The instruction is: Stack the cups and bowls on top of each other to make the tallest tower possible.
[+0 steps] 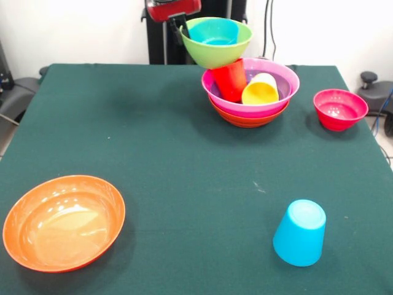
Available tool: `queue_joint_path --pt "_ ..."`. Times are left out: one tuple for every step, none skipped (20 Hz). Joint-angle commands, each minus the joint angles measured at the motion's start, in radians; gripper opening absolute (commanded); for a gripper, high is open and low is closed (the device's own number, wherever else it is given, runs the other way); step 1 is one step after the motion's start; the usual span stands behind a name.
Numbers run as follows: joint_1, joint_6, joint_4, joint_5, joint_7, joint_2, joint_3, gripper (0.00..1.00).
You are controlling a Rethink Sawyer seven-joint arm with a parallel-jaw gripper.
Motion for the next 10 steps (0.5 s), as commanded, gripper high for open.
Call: queue_joint_path --pt "0.022 0.092 -0.035 -0.102 -0.151 0.008 -0.046 0.00" --pt "0.022 0.090 -0.031 -0.101 -0.147 0.007 -0.046 0.00" --pt "0.026 0.089 -0.033 -0.096 -0.142 0.012 -0.044 0.00" --pt "0.024 0.084 -0.031 -0.092 -0.141 0.018 -0.042 0.00" --pt "0.027 0.084 -0.034 -0.085 -0.140 0.026 -0.038 0.00" --pt "0.024 0.078 -0.031 -0.079 -0.140 0.033 -0.034 0.00" --pt "0.022 0.074 -0.032 -0.071 -0.141 0.042 -0.029 0.00" --pt "0.020 0.068 -0.029 -0.065 -0.141 0.048 -0.024 0.00" --pt "0.020 0.065 -0.028 -0.065 -0.140 0.051 -0.024 0.00" --pt "0.019 0.062 -0.027 -0.065 -0.138 0.054 -0.023 0.00"
